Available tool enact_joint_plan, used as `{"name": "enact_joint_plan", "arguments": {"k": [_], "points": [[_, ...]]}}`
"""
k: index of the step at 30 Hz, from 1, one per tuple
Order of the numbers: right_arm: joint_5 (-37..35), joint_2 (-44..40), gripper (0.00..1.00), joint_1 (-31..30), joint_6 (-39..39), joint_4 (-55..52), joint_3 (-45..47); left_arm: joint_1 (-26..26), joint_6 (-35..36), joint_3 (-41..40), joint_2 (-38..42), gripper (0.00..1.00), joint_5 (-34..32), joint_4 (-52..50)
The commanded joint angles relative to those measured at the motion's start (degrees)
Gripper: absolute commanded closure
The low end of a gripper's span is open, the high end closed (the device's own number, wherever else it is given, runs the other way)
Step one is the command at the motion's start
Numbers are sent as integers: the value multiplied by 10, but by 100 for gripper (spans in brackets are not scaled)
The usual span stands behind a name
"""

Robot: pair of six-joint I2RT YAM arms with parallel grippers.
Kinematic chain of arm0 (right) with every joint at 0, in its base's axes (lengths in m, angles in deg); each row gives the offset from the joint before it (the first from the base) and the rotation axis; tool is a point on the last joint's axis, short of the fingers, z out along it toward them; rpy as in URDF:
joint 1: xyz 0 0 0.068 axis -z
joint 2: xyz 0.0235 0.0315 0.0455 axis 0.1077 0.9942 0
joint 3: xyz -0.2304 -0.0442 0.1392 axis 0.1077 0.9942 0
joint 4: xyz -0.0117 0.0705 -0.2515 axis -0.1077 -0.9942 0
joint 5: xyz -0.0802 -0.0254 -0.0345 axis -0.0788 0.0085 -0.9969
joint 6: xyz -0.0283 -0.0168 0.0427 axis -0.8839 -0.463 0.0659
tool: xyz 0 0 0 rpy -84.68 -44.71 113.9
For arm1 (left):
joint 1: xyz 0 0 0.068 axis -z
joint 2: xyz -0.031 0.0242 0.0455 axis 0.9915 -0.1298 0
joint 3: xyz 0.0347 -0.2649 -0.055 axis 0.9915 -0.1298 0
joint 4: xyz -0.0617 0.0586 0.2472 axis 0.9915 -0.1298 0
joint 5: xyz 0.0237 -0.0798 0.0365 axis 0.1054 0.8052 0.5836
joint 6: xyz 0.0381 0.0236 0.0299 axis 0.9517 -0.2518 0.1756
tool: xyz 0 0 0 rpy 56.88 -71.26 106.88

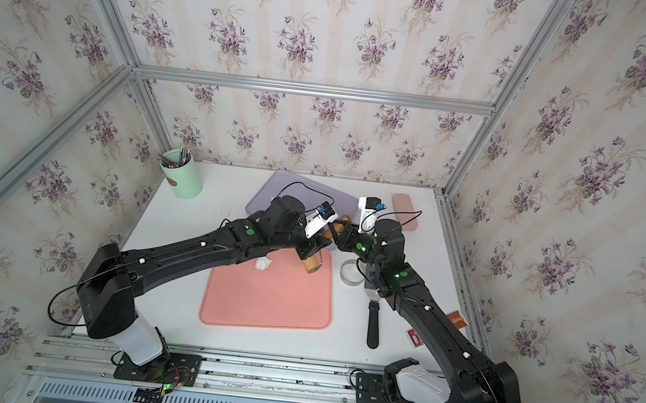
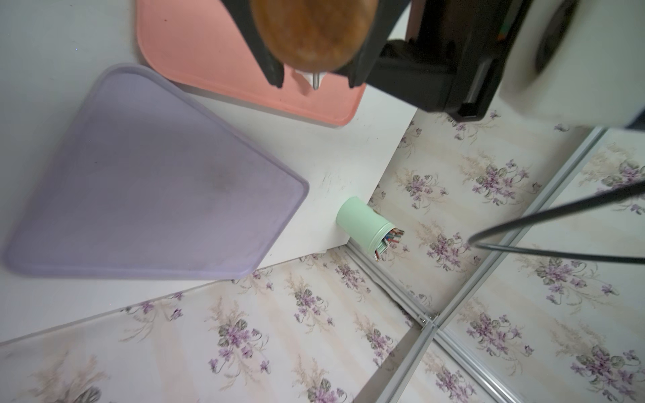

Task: Roll out the dumpling wrappers from the dough
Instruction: Pick up the rolling pin from the center of the board, then flatten out the dough on the work surface.

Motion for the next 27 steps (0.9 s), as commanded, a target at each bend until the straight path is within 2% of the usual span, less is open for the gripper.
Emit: {"name": "enact_joint_plan", "arguments": {"k": [1, 6, 10, 13, 14, 17, 23, 27], "points": [[-58, -14, 100, 0, 4, 37, 6, -2, -7, -22, 31, 23, -19, 21], [-91, -20, 100, 0, 29, 63, 17, -5, -23, -65, 85, 18, -10, 9], [-124, -1, 100, -11, 73, 23, -2, -35, -95, -138, 178, 12, -45, -19], [-167, 4, 100, -60, 100, 50, 8, -108, -193, -202, 241, 13, -75, -78], [-185, 12, 100, -100, 106, 52, 5, -143, -226, -223, 258, 13, -76, -97], [-214, 55, 100, -149, 119, 81, -4, -233, -296, -283, 292, 14, -73, -132], [-229, 186, 100, -210, 136, 165, -52, -368, -336, -362, 271, 18, -2, -120], [-271, 249, 100, -234, 136, 201, -81, -397, -339, -379, 238, 24, -10, -102]]}}
